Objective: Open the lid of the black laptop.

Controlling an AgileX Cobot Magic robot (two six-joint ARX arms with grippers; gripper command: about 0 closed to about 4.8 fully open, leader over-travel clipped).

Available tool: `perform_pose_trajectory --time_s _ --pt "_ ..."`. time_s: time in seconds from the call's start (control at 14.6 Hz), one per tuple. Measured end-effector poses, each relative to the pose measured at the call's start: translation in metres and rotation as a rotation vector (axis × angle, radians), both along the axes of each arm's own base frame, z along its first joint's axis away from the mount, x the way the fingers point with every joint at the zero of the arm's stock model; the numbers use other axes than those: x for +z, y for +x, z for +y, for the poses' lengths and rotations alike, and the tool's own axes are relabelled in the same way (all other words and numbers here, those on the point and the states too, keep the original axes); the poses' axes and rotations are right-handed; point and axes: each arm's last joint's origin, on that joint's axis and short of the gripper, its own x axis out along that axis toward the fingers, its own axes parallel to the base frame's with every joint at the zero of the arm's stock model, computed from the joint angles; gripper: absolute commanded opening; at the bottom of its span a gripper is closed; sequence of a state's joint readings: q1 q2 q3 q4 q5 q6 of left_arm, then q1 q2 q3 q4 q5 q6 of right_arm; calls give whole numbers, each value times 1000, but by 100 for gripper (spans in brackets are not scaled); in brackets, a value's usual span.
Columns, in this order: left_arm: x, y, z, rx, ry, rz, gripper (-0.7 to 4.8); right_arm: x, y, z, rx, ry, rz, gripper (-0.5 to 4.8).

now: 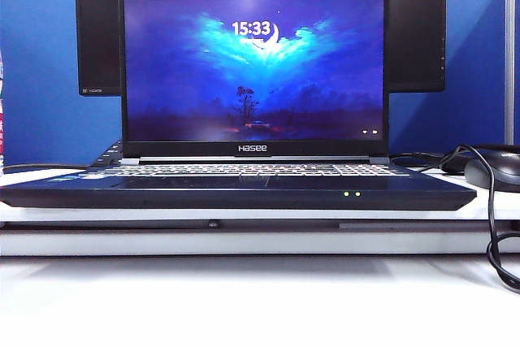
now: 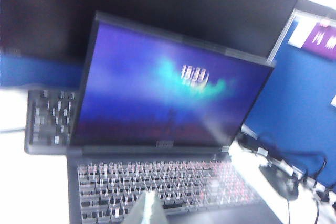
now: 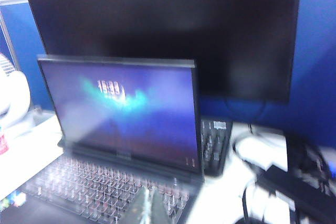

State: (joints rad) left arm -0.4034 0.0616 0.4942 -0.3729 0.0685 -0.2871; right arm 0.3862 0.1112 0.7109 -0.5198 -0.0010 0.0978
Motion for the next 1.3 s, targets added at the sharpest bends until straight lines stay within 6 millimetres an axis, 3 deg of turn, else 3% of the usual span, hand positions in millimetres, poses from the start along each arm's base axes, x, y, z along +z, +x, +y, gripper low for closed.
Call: perform_pose_trajectory --time_s 0.55,1.3 --pt "-7 0 0 -3 -57 72 -5 -31 -11 -4 0 -102 258 -1" --pt "-8 -4 2 1 -14 39 -5 -33 -11 -4 -1 -108 272 -1"
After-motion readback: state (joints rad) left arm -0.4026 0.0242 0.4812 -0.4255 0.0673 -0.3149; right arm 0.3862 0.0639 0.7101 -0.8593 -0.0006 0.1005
